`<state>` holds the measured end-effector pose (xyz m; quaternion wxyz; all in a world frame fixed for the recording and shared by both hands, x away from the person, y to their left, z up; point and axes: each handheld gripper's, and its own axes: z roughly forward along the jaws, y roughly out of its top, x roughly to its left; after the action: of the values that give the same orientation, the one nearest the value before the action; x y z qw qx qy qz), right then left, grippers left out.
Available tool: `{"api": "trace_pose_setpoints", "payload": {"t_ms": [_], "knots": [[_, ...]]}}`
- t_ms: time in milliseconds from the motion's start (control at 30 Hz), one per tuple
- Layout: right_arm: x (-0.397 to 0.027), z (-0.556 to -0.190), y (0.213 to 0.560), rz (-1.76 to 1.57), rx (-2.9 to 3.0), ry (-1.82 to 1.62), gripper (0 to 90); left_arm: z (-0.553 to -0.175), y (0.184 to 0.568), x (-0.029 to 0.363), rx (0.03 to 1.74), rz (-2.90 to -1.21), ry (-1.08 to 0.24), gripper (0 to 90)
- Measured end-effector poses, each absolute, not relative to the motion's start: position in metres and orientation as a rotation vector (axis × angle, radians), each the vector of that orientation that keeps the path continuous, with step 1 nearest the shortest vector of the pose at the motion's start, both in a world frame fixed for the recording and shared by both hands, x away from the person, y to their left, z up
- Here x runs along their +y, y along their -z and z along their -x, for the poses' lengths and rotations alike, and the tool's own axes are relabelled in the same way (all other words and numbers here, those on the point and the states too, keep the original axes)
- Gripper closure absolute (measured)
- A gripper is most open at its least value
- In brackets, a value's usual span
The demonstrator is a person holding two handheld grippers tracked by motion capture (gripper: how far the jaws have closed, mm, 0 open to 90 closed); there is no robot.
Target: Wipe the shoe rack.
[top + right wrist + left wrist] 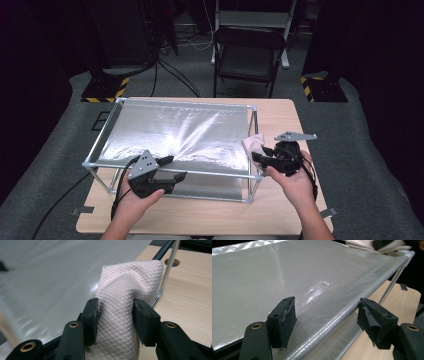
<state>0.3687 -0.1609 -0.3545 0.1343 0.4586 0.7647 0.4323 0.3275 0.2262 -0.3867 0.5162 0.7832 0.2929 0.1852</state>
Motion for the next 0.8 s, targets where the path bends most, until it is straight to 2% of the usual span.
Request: {"api": "trace_pose_setpoints", "payload": {"t_ms": [133, 433, 600, 667, 800], "knots": [[-0.161, -0.349, 0.354, -1.298, 2.235, -1.244, 56.0, -0.328, 0.386, 0.226, 0.707, -1.887, -0.441, 30.9], [-0.159, -0.375, 0.352, -1.298, 2.219, -1.165, 58.7, -0.338, 0.381, 0.22, 0.689, -1.909, -0.469, 31.0], [-0.164, -0.383, 0.353, -1.293, 2.183, -1.148, 60.9, -0.337, 0.374, 0.236, 0.726, -1.965, -0.55, 33.4], [-0.165, -0.382, 0.353, -1.29, 2.182, -1.166, 61.3, -0.338, 0.376, 0.243, 0.73, -1.947, -0.505, 33.4], [-0.172, -0.373, 0.355, -1.28, 2.13, -1.279, 68.1, -0.337, 0.381, 0.244, 0.731, -1.919, -0.51, 33.4]]}}
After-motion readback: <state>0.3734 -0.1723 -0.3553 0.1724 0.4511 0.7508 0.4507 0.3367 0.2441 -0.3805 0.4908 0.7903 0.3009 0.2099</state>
